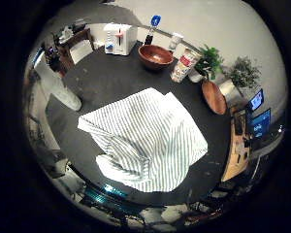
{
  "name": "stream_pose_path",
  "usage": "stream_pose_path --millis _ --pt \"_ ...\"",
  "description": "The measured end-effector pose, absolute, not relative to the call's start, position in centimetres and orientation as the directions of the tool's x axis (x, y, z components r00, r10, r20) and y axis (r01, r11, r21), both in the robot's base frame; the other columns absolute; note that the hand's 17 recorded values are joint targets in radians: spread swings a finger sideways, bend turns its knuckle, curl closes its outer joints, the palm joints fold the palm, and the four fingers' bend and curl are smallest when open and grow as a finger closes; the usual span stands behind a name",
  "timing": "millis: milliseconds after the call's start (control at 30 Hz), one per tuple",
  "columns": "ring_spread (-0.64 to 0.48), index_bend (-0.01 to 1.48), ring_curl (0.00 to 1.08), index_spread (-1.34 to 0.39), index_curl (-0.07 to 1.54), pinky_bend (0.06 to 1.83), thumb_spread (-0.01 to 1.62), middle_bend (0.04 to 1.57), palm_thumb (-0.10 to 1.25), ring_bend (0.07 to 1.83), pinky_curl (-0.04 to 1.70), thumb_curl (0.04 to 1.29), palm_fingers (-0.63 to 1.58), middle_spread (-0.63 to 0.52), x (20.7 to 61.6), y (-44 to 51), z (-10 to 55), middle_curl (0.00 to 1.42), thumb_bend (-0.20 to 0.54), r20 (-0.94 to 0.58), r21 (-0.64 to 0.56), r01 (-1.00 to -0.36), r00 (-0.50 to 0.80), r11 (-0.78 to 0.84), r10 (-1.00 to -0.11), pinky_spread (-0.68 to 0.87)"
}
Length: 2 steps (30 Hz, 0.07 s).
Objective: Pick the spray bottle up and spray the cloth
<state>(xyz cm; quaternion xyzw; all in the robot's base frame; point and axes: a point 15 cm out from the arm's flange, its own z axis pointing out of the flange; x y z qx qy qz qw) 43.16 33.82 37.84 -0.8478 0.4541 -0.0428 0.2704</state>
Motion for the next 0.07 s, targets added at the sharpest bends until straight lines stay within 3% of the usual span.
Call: stream_pose_path --millis 67 --pt "0.27 0.19 0.18 -0.36 0.35 0.94 1.02 0.19 0.38 0.43 0.15 0.37 0.26 0.03 42.9 31.5 38.0 0.31 -0.028 -0.133 -0.501 -0.753 0.555 -0.427 -0.821 0.65"
